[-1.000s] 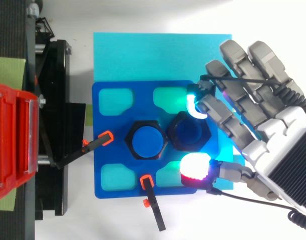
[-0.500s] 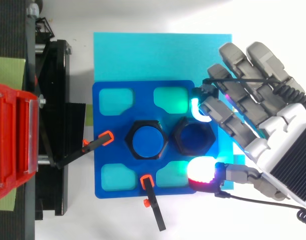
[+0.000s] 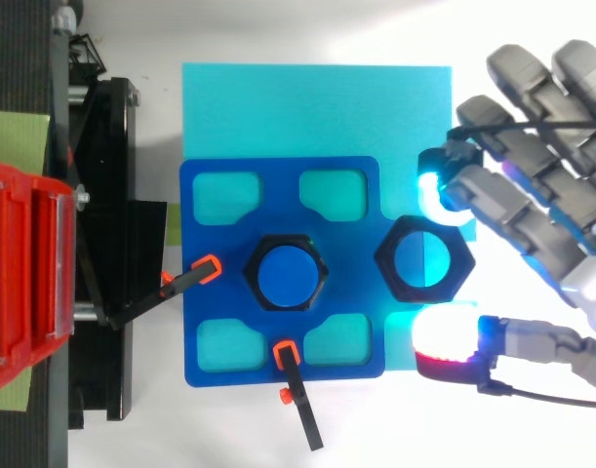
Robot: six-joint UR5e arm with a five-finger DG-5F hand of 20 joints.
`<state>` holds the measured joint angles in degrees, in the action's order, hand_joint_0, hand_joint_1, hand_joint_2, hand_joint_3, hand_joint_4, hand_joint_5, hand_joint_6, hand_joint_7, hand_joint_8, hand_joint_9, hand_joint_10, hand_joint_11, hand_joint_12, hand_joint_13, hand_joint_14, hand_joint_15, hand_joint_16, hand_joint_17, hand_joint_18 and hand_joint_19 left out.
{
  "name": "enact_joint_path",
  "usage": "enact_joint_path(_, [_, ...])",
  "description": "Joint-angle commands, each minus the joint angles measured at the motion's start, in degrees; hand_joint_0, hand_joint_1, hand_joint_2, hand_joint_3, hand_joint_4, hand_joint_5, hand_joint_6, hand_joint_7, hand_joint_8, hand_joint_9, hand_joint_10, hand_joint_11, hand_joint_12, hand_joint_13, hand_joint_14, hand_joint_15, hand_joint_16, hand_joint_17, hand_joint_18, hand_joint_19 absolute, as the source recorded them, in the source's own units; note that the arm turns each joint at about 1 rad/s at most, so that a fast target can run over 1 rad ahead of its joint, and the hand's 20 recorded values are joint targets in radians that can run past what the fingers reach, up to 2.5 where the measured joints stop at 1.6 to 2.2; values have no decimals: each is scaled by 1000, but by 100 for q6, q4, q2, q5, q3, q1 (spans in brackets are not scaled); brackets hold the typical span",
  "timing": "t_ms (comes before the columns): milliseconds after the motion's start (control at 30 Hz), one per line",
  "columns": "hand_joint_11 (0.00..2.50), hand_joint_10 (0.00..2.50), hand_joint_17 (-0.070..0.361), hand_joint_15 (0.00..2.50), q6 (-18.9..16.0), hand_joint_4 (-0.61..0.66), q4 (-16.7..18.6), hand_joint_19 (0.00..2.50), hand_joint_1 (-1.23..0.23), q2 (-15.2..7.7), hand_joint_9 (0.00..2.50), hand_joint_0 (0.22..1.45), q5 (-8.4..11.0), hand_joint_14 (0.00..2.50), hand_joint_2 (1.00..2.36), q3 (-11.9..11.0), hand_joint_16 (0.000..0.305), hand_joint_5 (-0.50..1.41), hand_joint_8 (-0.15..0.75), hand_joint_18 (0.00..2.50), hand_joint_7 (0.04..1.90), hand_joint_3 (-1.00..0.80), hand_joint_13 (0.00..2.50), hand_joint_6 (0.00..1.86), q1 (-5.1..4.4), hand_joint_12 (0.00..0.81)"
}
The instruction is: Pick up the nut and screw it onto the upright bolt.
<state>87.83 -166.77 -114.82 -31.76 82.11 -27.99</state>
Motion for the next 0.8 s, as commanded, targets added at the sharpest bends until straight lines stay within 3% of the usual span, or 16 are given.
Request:
enact_joint_path(0, [110, 3, 81, 0, 24, 272, -110, 0, -610, 109, 493, 561, -58, 0, 1003, -107, 36, -152, 282, 51, 1218, -467, 353, 501, 39, 334])
enact_joint_path(67, [102, 3, 81, 0, 33, 272, -189, 0, -610, 109, 492, 561, -138, 0, 1004, -222, 36, -152, 281, 56, 1218, -466, 355, 501, 65, 333])
enact_joint_path(133, [108, 4, 81, 0, 33, 278, -523, 0, -608, 100, 490, 561, -436, 0, 1003, -696, 36, -152, 282, 57, 1213, -468, 358, 501, 188, 333])
enact_joint_path(200, [109, 3, 81, 0, 68, 266, -567, 0, -608, 100, 492, 560, -595, 0, 1004, -863, 36, -152, 282, 62, 1217, -467, 362, 501, 250, 334])
enact_joint_path(233, [106, 4, 81, 0, 164, 275, -523, 0, -607, 91, 492, 560, -805, 0, 1004, -951, 36, -152, 281, 62, 1218, -466, 363, 501, 311, 334])
enact_joint_path(300, [102, 3, 80, 0, 402, 274, -391, 0, -607, 91, 492, 560, -1025, 0, 1003, -951, 36, -152, 281, 65, 1219, -463, 365, 501, 355, 335])
enact_joint_path(333, [103, 4, 80, 0, 630, 273, -13, 0, -606, 47, 493, 561, -1183, 0, 1003, -960, 35, -152, 282, 71, 1218, -466, 367, 501, 399, 335])
enact_joint_path(400, [115, 3, 80, 0, 709, 276, 206, 0, -605, 3, 494, 560, -1236, 0, 1003, -960, 36, -151, 282, 71, 1220, -463, 369, 501, 417, 335])
enact_joint_path(433, [109, 4, 80, 0, 736, 268, 479, 0, -604, -94, 494, 560, -1298, 0, 1003, -960, 36, -151, 283, 72, 1220, -466, 369, 501, 443, 335])
enact_joint_path(633, [108, 4, 80, 0, 595, 262, 646, 0, -602, -463, 492, 560, -1421, 0, 1003, -1118, 35, -151, 284, 76, 1215, -465, 372, 501, 478, 334])
enact_joint_path(700, [110, 3, 80, 0, 560, 269, 681, 0, -602, -559, 494, 559, -1614, 0, 1003, -1153, 36, -151, 282, 81, 1219, -462, 373, 501, 487, 334])
enact_joint_path(767, [109, 3, 80, 0, 569, 264, 690, 0, -602, -568, 497, 559, -1676, 0, 1003, -1153, 36, -151, 282, 85, 1216, -463, 374, 501, 487, 333])
